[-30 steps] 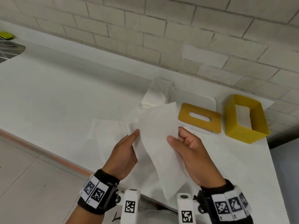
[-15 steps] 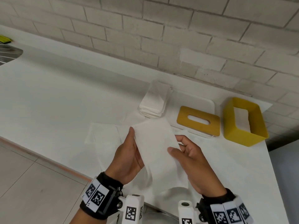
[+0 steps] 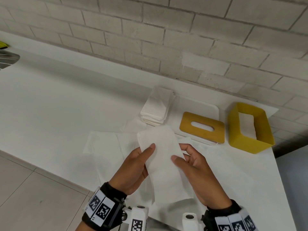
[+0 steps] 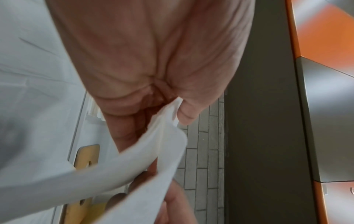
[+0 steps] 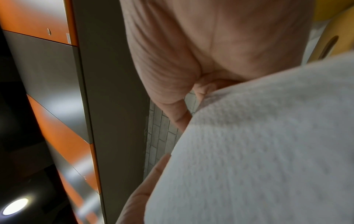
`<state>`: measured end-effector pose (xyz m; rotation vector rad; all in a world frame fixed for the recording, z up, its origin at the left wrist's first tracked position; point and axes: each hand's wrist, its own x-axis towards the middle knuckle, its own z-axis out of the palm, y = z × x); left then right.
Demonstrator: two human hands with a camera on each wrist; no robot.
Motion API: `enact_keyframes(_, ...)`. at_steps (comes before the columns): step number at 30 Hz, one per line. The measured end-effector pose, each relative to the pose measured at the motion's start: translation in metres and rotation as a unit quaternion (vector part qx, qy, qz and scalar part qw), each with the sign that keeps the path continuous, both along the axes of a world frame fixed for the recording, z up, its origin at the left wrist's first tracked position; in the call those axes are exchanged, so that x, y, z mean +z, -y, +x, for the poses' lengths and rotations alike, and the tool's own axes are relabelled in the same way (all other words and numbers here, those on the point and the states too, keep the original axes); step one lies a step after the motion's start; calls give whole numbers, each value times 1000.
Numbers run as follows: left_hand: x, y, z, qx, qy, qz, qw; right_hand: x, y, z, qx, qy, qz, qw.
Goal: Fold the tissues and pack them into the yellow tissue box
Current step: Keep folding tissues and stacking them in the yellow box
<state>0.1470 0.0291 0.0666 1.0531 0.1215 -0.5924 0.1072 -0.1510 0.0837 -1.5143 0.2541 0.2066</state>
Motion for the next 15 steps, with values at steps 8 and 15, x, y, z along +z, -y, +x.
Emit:
enact_keyframes(8, -2, 14, 2, -2, 11, 12, 1000, -13, 12, 2, -52, 11, -73, 996)
enact_keyframes(15, 1, 14, 13, 26, 8, -34, 999, -6, 29, 13, 97, 19, -110, 989)
